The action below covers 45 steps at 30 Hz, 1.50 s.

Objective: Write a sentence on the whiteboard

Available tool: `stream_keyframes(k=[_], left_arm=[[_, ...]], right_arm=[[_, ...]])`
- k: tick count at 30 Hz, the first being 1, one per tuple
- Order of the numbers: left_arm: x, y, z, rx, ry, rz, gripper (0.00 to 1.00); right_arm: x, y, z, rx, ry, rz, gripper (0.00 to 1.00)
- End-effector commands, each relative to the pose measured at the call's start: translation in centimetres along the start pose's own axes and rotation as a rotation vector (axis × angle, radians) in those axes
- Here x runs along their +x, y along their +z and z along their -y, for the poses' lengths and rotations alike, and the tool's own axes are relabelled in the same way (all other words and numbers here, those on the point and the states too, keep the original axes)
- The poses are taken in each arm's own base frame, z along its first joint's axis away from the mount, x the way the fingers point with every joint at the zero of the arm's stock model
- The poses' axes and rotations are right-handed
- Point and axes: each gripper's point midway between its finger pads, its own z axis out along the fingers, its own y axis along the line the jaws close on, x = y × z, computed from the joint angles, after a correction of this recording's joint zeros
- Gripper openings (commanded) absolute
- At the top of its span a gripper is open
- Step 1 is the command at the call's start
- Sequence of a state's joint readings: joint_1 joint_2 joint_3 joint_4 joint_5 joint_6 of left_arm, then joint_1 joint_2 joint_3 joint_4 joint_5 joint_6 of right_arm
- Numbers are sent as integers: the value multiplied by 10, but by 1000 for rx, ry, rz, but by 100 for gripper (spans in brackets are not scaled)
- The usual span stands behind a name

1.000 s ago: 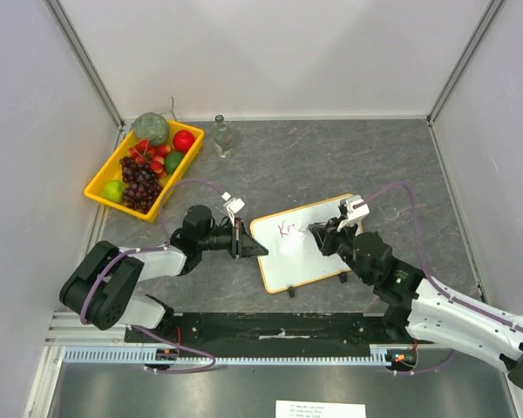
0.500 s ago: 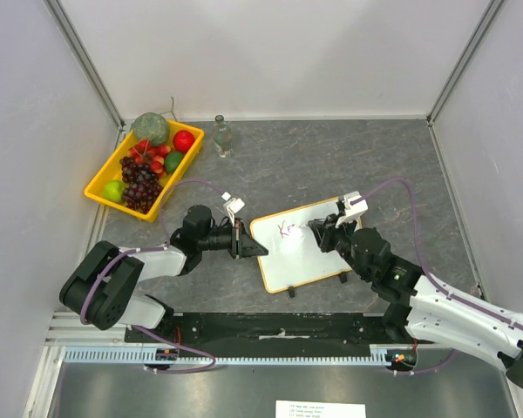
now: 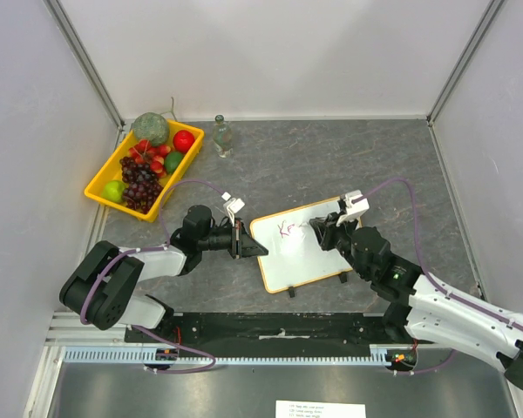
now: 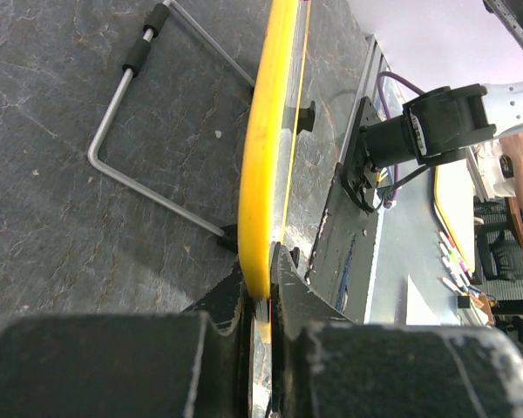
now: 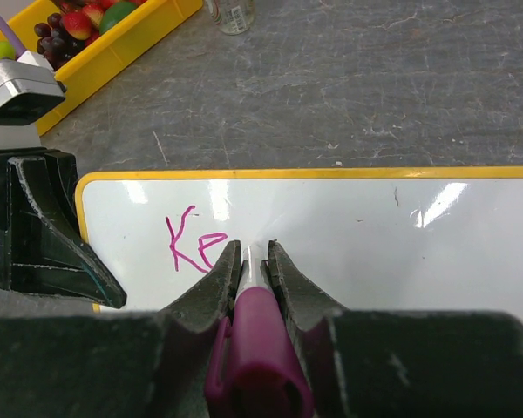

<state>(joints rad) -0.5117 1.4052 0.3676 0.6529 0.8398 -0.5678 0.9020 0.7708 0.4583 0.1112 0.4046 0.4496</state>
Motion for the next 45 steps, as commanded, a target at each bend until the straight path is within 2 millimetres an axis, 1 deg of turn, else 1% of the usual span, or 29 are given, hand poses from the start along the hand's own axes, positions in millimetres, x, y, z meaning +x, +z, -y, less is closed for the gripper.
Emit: stream_keyframes(k=[1,5,9,16,22,29,33,45], left_arm=[[15,-2,-30,-122,33,-26,2],[15,-2,-30,-123,33,-27,2],[15,-2,-31,-125,30,-28,2],[15,-2,-30,-121,33,-28,2],[15,-2,-30,-120,34,-29,2],[15,-2,-29,-119,34,-30,2],[15,-2,-30,-120,33,-29,2],[15,-2,-30,-119,32,-30,2]], right_arm=[[0,1,18,80,-1,17,0],[-2,2,23,103,2,21,0],[-9,2,26,116,13,38,0],[-20,4,17,79,23,56,0],[-22,4,4,10,36,58,0],[-17,5,-3,-31,34,42,0],[-8,7,-6,-49,28,13,0],[20,2,2,-34,17,-65,0]])
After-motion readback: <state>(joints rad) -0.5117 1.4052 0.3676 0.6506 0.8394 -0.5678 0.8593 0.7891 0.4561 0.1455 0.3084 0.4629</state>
